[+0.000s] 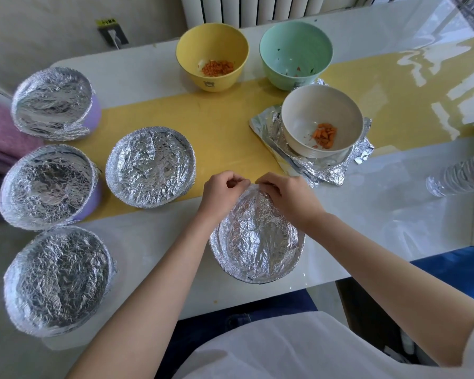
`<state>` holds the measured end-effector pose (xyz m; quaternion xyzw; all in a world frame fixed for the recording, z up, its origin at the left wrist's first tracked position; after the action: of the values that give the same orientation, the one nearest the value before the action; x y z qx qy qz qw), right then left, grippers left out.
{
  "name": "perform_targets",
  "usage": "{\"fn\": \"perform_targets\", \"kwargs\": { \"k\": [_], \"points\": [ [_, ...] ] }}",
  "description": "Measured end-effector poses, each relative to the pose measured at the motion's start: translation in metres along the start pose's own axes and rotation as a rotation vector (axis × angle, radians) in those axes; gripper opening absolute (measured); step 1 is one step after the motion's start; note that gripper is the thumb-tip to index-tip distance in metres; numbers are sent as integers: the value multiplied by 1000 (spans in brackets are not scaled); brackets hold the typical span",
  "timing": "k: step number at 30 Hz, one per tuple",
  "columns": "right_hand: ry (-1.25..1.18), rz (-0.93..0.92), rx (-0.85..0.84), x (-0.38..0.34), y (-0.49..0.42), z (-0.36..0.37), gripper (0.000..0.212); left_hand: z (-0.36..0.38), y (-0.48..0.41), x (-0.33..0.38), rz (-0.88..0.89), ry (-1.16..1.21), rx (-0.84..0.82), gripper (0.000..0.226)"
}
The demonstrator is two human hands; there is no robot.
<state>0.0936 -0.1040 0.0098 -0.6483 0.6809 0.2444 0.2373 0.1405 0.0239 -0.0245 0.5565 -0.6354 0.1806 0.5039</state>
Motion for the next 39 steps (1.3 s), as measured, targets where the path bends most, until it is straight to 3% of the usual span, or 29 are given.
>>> {"fn": "perform_targets", "kwargs": {
  "k": [4, 7, 11, 15, 20, 30, 39],
  "points": [
    [74, -86, -28, -8, 2, 3, 16, -2, 11, 22, 272, -202, 88, 7],
    [46, 48, -95, 2, -4, 7, 18, 0, 16, 27, 363, -280, 107, 9],
    [-8, 155, -97, 10, -9, 9, 13, 2, 15, 26, 354, -318, 96, 14],
    [121, -89, 73, -13, -3, -3, 13, 2, 19, 28, 379, -343, 97, 15],
    [290, -254, 77, -27, 0, 0, 15, 3, 23, 26, 396, -334, 74, 15],
    [213, -149, -63, -16, -8, 12, 18, -3, 26, 25, 357, -285, 155, 15],
    [-49, 20, -34, 10, 9, 6, 28, -7, 38, 12, 272, -339, 232, 14]
  ]
}}
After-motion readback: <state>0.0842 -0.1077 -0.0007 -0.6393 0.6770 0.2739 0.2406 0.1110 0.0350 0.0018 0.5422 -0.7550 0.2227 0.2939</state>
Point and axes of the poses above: each hand's wrist, its own y-axis away from the middle knuckle, its own z-axis out of the palm, x = y × z, the point moved 9 cm from there along -y, towards the middle knuckle
